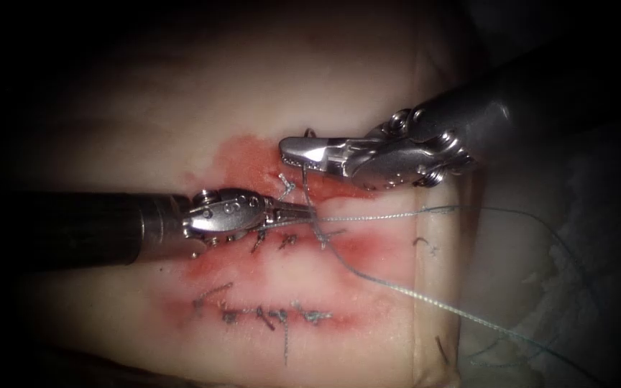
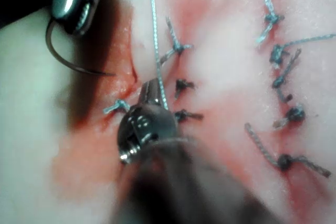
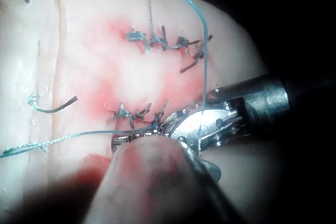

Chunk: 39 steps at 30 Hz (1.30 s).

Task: Wound Closure

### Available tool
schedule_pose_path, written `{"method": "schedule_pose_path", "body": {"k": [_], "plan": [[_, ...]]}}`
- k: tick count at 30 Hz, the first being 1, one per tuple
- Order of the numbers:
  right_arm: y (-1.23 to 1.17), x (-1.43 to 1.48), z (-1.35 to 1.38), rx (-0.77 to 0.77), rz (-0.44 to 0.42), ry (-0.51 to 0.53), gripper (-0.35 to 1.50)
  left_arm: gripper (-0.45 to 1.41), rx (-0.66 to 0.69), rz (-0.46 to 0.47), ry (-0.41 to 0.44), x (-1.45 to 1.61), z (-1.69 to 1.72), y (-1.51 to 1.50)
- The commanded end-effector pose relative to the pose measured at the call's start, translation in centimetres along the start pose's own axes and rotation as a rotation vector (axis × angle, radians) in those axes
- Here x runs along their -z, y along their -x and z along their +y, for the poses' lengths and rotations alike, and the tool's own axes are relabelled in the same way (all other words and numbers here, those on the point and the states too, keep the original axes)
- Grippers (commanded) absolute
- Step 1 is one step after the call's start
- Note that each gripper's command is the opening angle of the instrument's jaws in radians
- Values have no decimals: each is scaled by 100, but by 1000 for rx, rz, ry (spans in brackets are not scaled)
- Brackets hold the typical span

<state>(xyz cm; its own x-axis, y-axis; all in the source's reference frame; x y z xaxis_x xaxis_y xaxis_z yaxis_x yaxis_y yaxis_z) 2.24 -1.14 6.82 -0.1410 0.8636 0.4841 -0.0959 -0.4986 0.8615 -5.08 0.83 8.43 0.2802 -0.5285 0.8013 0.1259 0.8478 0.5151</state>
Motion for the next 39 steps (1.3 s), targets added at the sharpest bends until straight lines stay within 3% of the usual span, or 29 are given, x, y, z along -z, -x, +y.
{"method": "schedule_pose_path", "body": {"k": [1,25,39], "plan": [[-1,-9,1,0,-6,-3,-35,-45,33,-2,2,-8,4,0],[-1,-9,-10,98,-28,12,-35,-45,86,3,-11,-8,4,0],[-3,-9,-1,107,-44,20,-35,-45,92,3,-11,-7,3,0]]}}
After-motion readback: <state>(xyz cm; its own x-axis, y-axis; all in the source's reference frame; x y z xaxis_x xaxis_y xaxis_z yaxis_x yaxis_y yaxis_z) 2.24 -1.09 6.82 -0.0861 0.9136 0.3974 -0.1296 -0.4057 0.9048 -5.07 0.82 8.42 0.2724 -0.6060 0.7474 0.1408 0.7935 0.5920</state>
